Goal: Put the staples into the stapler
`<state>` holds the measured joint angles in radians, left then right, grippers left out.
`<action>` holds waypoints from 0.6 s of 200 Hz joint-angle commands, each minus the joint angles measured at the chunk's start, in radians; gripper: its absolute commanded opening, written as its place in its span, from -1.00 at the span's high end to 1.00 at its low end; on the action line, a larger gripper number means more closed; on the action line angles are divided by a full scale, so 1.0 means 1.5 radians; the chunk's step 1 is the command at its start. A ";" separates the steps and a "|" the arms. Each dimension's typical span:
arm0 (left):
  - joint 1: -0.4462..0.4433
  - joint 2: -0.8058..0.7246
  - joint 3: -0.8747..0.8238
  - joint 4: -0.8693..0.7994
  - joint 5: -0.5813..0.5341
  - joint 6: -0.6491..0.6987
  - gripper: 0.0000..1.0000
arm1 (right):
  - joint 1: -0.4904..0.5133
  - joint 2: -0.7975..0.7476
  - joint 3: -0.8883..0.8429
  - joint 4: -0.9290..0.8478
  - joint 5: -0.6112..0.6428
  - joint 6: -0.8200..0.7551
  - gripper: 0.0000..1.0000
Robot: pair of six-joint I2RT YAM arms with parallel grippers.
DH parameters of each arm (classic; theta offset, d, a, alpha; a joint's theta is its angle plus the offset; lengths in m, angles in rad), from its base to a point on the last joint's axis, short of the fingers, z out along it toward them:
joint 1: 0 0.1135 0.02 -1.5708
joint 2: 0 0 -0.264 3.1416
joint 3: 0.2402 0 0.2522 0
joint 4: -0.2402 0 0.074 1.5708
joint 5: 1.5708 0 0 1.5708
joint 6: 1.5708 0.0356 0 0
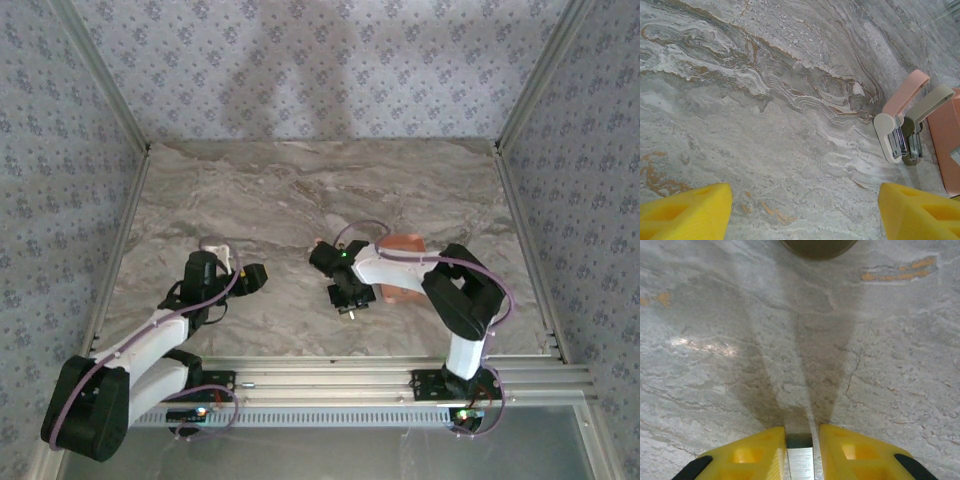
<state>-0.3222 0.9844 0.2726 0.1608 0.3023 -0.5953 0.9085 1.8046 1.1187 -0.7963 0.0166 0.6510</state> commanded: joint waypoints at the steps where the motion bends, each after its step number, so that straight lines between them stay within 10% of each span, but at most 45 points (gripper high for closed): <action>1: -0.004 -0.010 0.009 0.016 0.011 0.000 -0.54 | 0.015 0.030 0.010 -0.041 0.010 0.031 0.48; 120: -0.006 -0.046 -0.008 0.005 0.006 0.000 -0.54 | 0.031 0.041 0.025 -0.081 0.030 0.122 0.64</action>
<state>-0.3237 0.9375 0.2722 0.1596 0.3019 -0.5953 0.9409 1.8404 1.1633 -0.8505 0.0566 0.7879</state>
